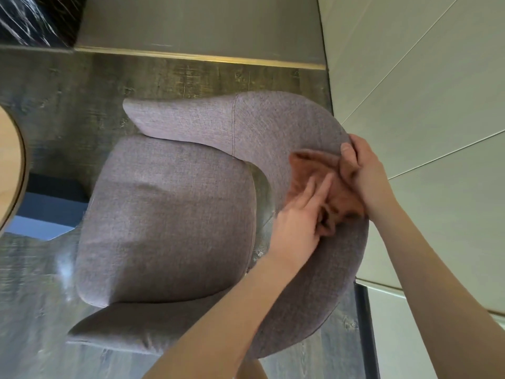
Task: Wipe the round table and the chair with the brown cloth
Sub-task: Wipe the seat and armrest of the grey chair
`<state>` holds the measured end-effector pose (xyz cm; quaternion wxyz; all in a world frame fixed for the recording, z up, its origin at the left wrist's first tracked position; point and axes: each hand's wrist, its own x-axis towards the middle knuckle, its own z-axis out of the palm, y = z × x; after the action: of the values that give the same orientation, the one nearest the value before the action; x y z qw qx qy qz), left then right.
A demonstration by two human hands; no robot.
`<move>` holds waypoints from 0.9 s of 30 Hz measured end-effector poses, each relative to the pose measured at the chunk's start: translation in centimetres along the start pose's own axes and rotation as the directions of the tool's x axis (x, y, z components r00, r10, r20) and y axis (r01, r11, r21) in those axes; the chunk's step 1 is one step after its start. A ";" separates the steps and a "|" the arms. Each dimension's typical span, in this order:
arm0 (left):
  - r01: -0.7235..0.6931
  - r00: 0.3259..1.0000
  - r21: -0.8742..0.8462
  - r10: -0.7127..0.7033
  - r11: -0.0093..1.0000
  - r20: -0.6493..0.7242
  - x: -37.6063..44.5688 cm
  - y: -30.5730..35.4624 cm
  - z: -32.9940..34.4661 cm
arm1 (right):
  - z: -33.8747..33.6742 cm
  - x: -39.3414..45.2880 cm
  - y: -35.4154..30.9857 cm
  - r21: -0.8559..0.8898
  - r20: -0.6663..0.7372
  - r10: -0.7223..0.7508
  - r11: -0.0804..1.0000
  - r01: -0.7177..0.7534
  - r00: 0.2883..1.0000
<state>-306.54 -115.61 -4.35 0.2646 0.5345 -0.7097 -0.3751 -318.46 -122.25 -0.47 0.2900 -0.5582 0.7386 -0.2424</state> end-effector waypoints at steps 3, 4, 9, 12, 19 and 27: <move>-0.039 0.994 0.096 0.028 0.995 0.106 -2.0 -3.1 1.1 | 0.0 0.1 0.1 -0.029 -0.017 0.013 0.999 -0.013 1.000; -0.030 0.982 0.155 0.000 0.988 0.189 -2.7 -4.5 1.0 | 0.0 0.1 0.0 -0.036 -0.013 0.014 0.999 -0.015 1.000; 0.067 0.718 0.554 -0.425 0.830 0.551 -5.8 -10.4 -0.7 | 0.0 -0.1 -0.2 -0.035 -0.005 0.030 0.999 -0.030 1.000; 0.621 0.709 0.235 -0.664 0.748 0.239 -5.8 -11.3 -2.9 | 0.0 -0.1 0.0 -0.026 -0.003 0.028 0.999 -0.029 1.000; 0.373 0.913 -0.123 -0.387 0.920 -0.126 -0.1 -1.6 -1.7 | -0.1 -0.1 0.1 -0.040 -0.014 0.021 0.999 -0.021 1.000; 0.046 0.883 0.369 -0.210 0.928 0.419 -4.9 -6.1 0.6 | 0.0 -0.2 -0.2 -0.064 -0.016 0.012 0.998 -0.013 1.000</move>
<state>-302.13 -111.65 -9.54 -0.0319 0.5175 -0.7690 -0.3739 -318.28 -122.14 -0.33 0.2676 -0.5608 0.7516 -0.2211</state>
